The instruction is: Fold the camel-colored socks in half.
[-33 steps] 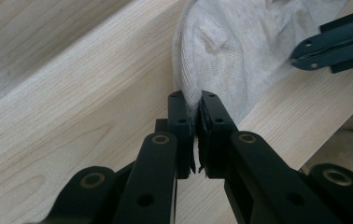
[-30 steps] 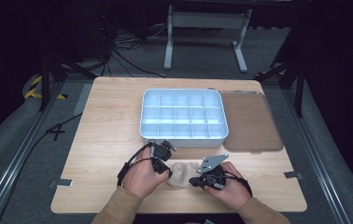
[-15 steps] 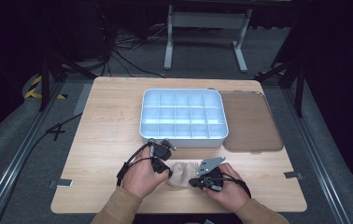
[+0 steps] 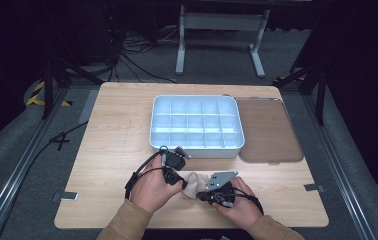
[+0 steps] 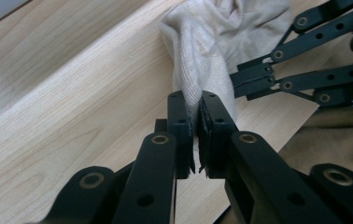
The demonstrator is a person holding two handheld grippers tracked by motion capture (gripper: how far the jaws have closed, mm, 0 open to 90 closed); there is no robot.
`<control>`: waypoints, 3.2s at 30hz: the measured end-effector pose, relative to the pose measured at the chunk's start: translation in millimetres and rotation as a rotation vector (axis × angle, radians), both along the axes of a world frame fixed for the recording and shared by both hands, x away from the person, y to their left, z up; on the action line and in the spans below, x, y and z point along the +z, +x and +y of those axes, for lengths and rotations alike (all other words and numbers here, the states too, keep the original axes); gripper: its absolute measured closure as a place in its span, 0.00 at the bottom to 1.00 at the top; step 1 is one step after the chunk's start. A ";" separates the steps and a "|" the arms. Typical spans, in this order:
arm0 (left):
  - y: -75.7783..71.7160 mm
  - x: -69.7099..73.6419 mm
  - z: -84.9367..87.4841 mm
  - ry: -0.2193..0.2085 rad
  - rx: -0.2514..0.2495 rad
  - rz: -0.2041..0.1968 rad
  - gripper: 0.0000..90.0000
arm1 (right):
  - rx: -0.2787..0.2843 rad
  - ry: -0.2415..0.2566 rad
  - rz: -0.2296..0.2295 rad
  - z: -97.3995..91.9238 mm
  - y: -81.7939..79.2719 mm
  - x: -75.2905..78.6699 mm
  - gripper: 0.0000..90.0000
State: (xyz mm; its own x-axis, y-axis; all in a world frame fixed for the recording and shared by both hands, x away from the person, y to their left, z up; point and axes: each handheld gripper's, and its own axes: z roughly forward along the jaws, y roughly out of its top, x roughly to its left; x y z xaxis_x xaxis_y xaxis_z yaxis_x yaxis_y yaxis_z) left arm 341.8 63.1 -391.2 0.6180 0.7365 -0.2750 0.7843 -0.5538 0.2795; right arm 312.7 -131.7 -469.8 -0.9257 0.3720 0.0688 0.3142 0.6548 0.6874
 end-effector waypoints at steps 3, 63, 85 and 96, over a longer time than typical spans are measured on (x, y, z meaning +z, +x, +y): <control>1.3 2.0 -0.4 0.014 0.003 0.005 0.94 | -0.037 0.031 0.005 -15.1 4.2 7.3 0.99; 11.1 -12.2 -76.4 -0.161 -0.201 -0.058 0.79 | -0.175 0.077 0.042 -69.6 10.8 9.9 0.87; -3.6 15.3 -13.2 -0.163 -0.102 -0.152 0.67 | -0.086 0.090 -0.039 -53.8 8.4 61.4 0.89; -6.5 10.2 8.7 -0.124 -0.043 -0.145 0.73 | -0.017 0.003 0.000 -26.0 12.2 48.9 0.90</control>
State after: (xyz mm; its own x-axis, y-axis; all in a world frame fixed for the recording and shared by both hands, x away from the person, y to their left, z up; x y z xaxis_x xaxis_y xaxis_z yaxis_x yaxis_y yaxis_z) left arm 335.3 71.8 -381.0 0.6883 0.6743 -0.2677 0.7068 -0.5403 0.4566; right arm 324.8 -157.6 -420.9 -0.9194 0.3871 0.0700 0.3252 0.6477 0.6890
